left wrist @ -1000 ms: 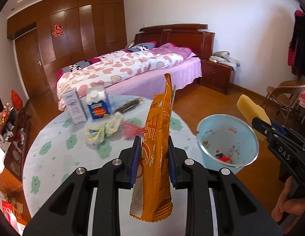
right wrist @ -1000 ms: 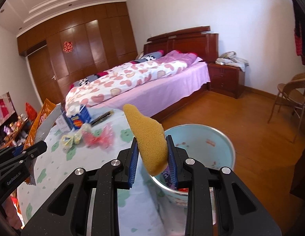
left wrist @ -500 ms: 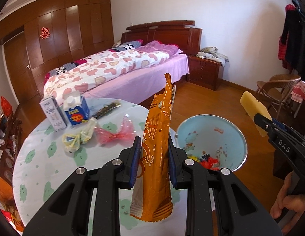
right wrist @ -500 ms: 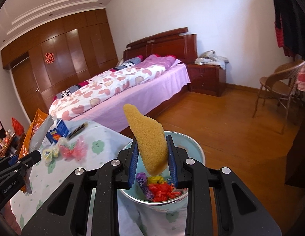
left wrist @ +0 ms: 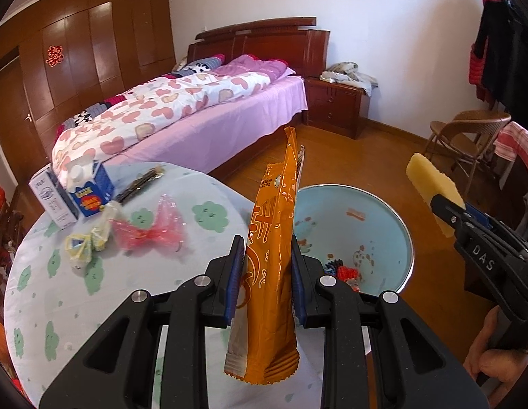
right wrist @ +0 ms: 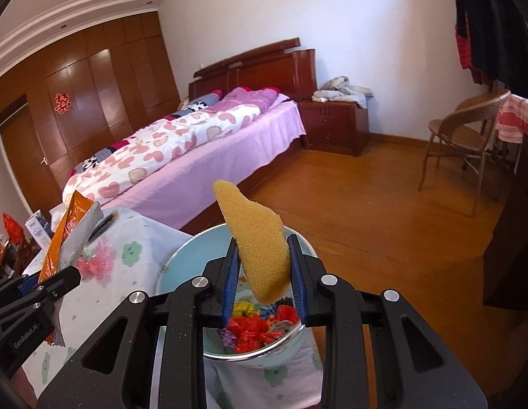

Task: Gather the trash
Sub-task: 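Open the left tool to drop the orange wrapper while the right tool releases the yellow sponge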

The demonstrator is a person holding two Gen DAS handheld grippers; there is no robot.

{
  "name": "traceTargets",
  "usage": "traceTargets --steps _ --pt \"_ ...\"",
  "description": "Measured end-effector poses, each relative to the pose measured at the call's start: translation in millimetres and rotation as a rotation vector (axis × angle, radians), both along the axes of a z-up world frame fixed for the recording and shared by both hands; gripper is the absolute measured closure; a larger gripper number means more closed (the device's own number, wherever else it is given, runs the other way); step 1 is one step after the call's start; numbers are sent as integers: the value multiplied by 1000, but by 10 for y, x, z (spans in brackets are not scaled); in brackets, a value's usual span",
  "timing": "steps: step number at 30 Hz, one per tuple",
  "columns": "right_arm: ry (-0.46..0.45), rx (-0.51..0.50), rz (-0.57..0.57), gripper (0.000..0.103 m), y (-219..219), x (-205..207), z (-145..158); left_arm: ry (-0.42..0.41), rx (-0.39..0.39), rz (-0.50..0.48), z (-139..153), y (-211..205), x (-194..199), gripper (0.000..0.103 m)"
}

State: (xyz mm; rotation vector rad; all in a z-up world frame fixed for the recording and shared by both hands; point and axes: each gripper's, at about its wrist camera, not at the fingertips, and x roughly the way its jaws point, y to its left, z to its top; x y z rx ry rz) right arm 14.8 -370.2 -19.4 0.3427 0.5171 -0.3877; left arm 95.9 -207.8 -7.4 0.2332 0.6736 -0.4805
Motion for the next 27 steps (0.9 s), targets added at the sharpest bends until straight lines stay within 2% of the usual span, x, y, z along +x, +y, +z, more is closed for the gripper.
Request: traceTargets --steps 6,12,20,27 --pt "50 19 -22 75 -116 65 -145 12 12 -23 -100 -200 24 78" --pt "89 44 -31 75 -217 124 -303 65 14 -34 -259 -335 121 78" --pt "160 78 -9 74 -264 283 -539 95 36 -40 -429 -468 208 78" --pt "175 106 3 73 -286 351 -664 132 50 -38 -574 -582 339 77"
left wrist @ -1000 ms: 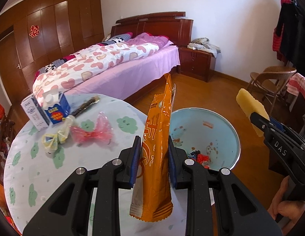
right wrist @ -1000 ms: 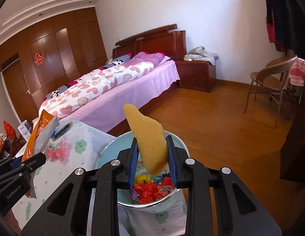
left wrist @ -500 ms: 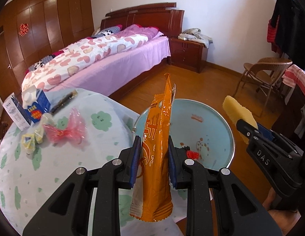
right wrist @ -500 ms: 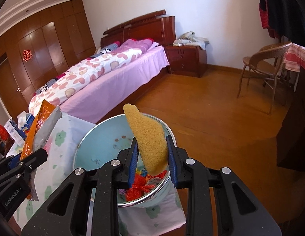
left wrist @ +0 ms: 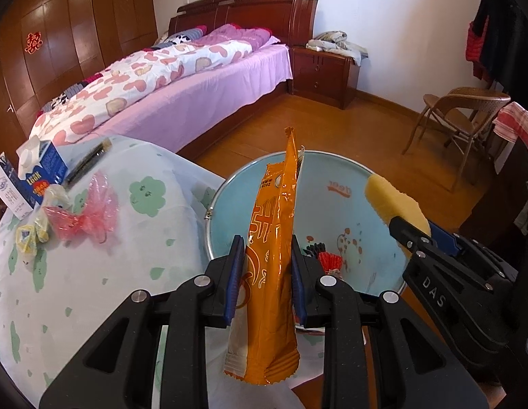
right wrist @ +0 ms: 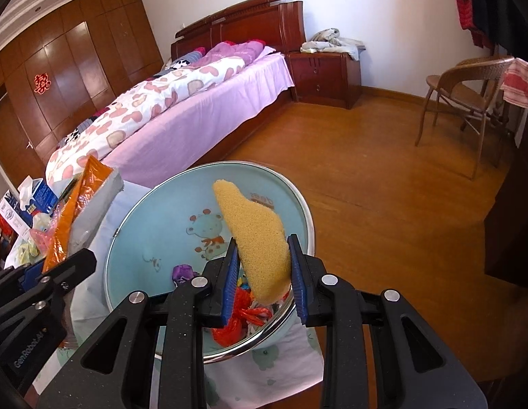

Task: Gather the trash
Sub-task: 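Open the left tool to drop the orange wrapper while the right tool releases the yellow sponge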

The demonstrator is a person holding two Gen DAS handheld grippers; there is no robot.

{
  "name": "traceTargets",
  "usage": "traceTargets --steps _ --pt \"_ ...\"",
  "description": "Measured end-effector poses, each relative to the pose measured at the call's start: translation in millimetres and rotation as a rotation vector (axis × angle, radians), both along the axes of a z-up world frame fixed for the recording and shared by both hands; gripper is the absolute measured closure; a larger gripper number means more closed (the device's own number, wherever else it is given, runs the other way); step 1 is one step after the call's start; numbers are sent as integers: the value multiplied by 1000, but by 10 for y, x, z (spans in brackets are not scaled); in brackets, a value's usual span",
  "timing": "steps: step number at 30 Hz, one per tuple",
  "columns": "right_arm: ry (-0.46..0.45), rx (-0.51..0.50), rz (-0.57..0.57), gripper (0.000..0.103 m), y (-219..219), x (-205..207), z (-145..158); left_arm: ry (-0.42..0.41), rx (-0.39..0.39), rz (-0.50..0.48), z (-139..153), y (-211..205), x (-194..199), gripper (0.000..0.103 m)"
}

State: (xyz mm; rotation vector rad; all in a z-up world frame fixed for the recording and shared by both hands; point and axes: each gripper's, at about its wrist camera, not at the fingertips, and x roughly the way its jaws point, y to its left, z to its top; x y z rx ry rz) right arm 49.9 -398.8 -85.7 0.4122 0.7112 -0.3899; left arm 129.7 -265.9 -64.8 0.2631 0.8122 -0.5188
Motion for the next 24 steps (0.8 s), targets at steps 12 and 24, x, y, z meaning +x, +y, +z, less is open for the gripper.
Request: traceTargets --steps 12,24 --pt "-60 47 -7 59 -75 -51 -70 37 23 9 -125 -100 103 76" --pt "-106 38 -86 55 -121 -148 72 2 38 14 -81 -132 95 35"
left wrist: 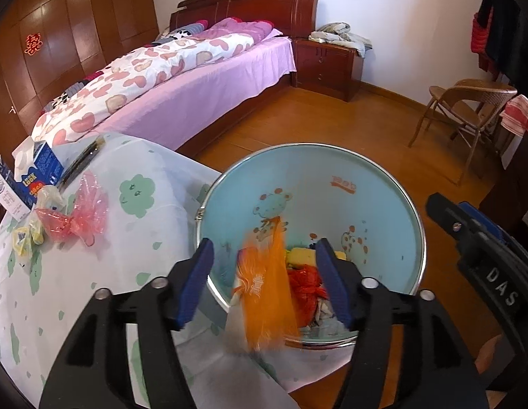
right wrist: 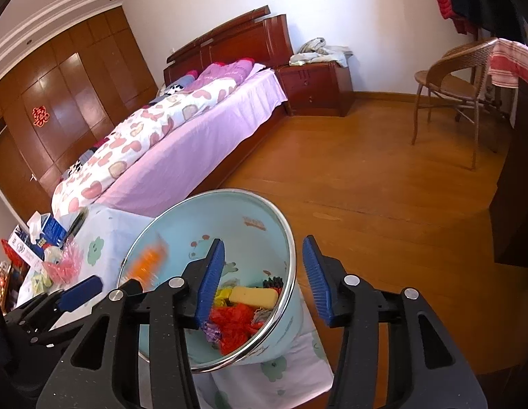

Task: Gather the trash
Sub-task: 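Open the left tool to drop the orange wrapper while the right tool releases the yellow sponge, then move both open tools back toward the yellow and pink plastic bags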

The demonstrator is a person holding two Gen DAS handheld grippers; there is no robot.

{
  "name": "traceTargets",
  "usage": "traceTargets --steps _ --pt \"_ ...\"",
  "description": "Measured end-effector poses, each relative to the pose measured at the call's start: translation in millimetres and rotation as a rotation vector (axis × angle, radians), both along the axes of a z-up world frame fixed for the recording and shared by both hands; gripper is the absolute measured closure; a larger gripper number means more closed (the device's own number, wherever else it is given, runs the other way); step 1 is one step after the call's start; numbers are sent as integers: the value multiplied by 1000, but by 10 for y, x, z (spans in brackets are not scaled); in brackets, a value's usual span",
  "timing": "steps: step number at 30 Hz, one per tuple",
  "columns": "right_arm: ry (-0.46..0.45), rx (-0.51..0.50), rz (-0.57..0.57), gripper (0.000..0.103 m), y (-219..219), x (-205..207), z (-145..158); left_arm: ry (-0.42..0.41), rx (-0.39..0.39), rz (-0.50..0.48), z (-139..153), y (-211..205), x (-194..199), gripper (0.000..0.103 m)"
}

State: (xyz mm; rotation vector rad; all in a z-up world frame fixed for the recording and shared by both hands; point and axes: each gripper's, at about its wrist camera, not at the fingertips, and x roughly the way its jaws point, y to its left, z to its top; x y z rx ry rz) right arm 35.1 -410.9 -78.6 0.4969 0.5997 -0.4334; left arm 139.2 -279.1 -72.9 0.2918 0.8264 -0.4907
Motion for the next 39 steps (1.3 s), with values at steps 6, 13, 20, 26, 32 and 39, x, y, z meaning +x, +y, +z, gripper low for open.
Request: traceTargets --steps 6,13,20,26,32,39 --pt "-15 2 -30 53 -5 -49 51 -41 -14 44 104 152 -11 17" --pt "-20 -68 -19 25 121 -52 173 -45 -30 81 161 382 -20 10" --pt "19 -101 -9 14 261 21 210 -74 -34 140 202 750 -60 6" --pt "19 -141 51 14 475 10 282 -74 -22 198 226 1074 -41 6" --pt "20 -195 140 14 805 90 326 -60 -11 254 192 1446 17 6" --pt "33 -195 211 14 1239 286 324 -33 -12 321 105 1942 138 6"
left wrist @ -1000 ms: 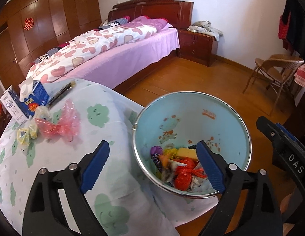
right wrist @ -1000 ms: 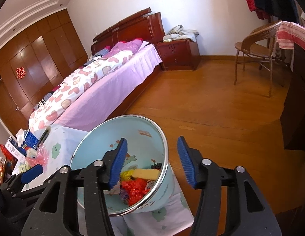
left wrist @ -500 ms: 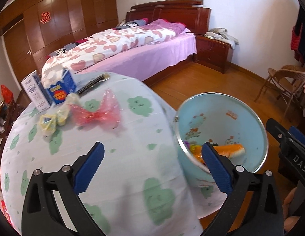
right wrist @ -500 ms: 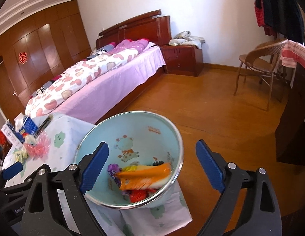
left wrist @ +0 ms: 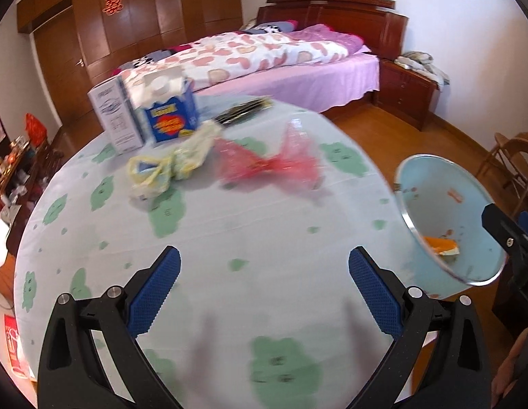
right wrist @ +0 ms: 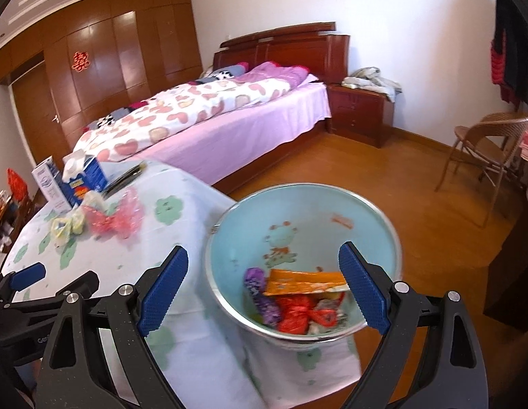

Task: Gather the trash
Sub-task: 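Move both open tools back toward the yellow and pink plastic bags, then grasp the yellow plastic bag with the left tool while the right tool grasps the pink bag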

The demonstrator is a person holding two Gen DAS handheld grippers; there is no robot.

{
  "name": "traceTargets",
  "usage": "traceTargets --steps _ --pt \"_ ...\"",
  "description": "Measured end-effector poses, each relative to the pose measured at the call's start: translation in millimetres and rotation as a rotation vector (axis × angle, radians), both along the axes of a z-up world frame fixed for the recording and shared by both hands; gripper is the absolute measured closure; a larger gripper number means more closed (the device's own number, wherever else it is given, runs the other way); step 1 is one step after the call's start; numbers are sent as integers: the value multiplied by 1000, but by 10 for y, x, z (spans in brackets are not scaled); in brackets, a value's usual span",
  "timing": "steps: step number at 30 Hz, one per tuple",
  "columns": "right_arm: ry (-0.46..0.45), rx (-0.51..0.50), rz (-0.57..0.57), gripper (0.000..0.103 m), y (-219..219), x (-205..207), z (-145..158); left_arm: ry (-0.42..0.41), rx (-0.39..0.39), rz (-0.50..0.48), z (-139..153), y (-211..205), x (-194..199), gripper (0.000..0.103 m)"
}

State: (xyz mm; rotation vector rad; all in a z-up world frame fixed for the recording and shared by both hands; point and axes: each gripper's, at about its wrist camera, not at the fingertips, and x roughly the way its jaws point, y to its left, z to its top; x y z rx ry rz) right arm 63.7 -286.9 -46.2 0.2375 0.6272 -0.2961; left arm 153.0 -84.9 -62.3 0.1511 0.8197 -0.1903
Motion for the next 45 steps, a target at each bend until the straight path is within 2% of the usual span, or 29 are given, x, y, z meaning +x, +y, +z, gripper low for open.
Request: traceTargets --steps 8,11,18,24,26,29,31,32,34,35,36,42,45 --pt "37 16 112 14 491 264 -94 25 28 98 -128 659 138 6" --pt "65 12 190 15 697 433 -138 48 31 145 -199 967 239 6" --pt "94 13 279 15 962 873 -168 59 -10 176 -212 1422 455 6" --pt "135 40 307 17 1049 1472 -243 35 -20 141 -149 1569 677 7" --pt "143 59 320 28 1048 1577 -250 31 -29 123 -129 1566 734 8" --pt "167 74 351 28 1079 1758 -293 17 -45 72 -78 1509 832 9" --pt "218 59 380 28 1152 1885 -385 13 -48 48 -62 1461 900 9" --pt "221 63 385 32 1125 1909 -365 11 -45 39 -58 1431 938 9" --pt "231 51 392 44 1158 1944 -368 12 -40 28 -59 1380 1000 9" --pt "234 64 405 62 1158 1954 -370 13 -39 24 -62 1362 1025 9" --pt "235 71 410 67 1157 1952 -381 18 -40 21 -65 1338 1063 9" --pt "222 83 421 70 1163 1883 -398 15 -37 5 -47 1169 1213 10" --pt "176 84 360 70 1133 1788 -368 14 -40 -8 -36 1067 1302 15"
